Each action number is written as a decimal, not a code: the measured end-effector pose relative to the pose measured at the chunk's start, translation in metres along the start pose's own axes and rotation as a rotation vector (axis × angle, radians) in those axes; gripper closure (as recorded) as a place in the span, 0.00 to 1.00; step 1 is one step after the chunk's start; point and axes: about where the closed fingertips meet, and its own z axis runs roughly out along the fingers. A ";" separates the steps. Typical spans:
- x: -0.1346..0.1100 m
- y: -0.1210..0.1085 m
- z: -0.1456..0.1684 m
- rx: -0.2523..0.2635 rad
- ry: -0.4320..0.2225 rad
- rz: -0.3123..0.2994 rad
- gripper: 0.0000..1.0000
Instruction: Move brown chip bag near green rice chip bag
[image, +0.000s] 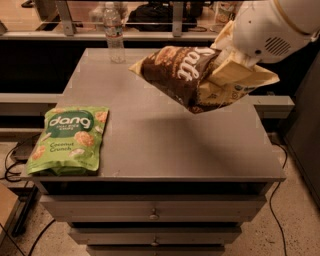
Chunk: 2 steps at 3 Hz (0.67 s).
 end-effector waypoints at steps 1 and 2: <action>0.005 0.001 0.001 0.000 0.012 0.014 1.00; -0.002 0.011 0.024 -0.046 -0.044 0.048 1.00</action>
Offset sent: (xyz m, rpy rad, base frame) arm 0.0014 0.0223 -0.0358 0.1104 0.0963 0.0072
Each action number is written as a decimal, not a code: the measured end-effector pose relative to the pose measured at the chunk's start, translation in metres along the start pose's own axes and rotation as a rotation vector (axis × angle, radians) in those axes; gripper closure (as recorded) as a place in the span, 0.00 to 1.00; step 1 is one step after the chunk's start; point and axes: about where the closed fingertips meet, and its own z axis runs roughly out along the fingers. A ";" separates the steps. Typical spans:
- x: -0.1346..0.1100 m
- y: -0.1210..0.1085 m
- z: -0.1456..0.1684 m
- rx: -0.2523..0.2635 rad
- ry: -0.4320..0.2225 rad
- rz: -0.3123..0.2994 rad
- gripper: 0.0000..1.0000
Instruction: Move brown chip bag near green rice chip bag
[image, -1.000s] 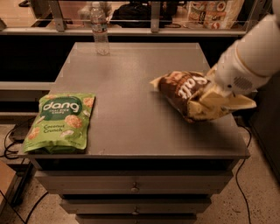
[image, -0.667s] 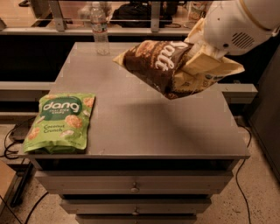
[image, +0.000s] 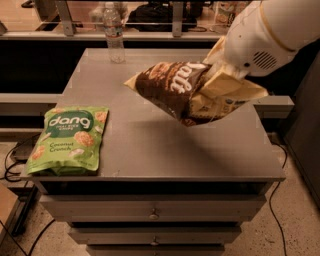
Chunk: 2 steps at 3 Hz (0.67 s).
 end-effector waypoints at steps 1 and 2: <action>-0.019 0.007 0.031 -0.041 -0.077 0.022 1.00; -0.029 0.012 0.071 -0.093 -0.148 0.084 0.82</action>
Offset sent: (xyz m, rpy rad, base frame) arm 0.0333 0.0934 -0.0830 0.2819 0.1815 0.0247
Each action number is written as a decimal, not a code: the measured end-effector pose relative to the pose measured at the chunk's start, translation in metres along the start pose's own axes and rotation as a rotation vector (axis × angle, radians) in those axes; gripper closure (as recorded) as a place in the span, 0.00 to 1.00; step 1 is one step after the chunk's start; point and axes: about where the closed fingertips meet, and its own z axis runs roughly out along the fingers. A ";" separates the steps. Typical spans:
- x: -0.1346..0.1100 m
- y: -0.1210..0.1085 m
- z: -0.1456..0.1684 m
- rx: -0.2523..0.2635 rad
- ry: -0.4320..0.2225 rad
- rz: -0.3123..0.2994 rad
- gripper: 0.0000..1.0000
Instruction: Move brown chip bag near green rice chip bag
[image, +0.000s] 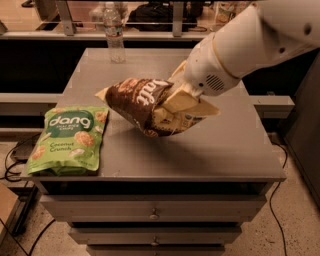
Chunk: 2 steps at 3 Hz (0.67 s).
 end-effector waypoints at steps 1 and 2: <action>-0.004 -0.002 0.033 -0.028 -0.048 0.054 0.59; -0.007 -0.004 0.062 -0.052 -0.076 0.102 0.36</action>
Offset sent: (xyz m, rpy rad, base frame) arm 0.0367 0.0622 -0.0645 0.1563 0.1433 -0.0464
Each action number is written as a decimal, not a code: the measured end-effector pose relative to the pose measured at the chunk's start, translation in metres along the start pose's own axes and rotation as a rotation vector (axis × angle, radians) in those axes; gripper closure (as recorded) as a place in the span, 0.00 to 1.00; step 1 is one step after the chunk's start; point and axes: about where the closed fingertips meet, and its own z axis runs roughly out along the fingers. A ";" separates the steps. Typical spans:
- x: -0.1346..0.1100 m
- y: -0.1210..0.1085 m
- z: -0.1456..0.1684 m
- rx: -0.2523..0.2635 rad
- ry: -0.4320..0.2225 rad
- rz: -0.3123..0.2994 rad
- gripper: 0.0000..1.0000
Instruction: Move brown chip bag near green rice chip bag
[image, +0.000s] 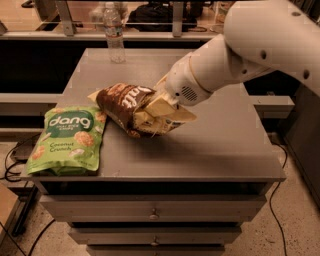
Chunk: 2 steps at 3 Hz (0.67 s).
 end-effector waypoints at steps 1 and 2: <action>-0.001 0.001 0.001 0.000 -0.002 0.000 0.13; -0.003 0.002 0.002 -0.001 -0.001 -0.003 0.00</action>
Offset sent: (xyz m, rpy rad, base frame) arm 0.0002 0.0020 -0.0005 0.0022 0.0006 -0.0003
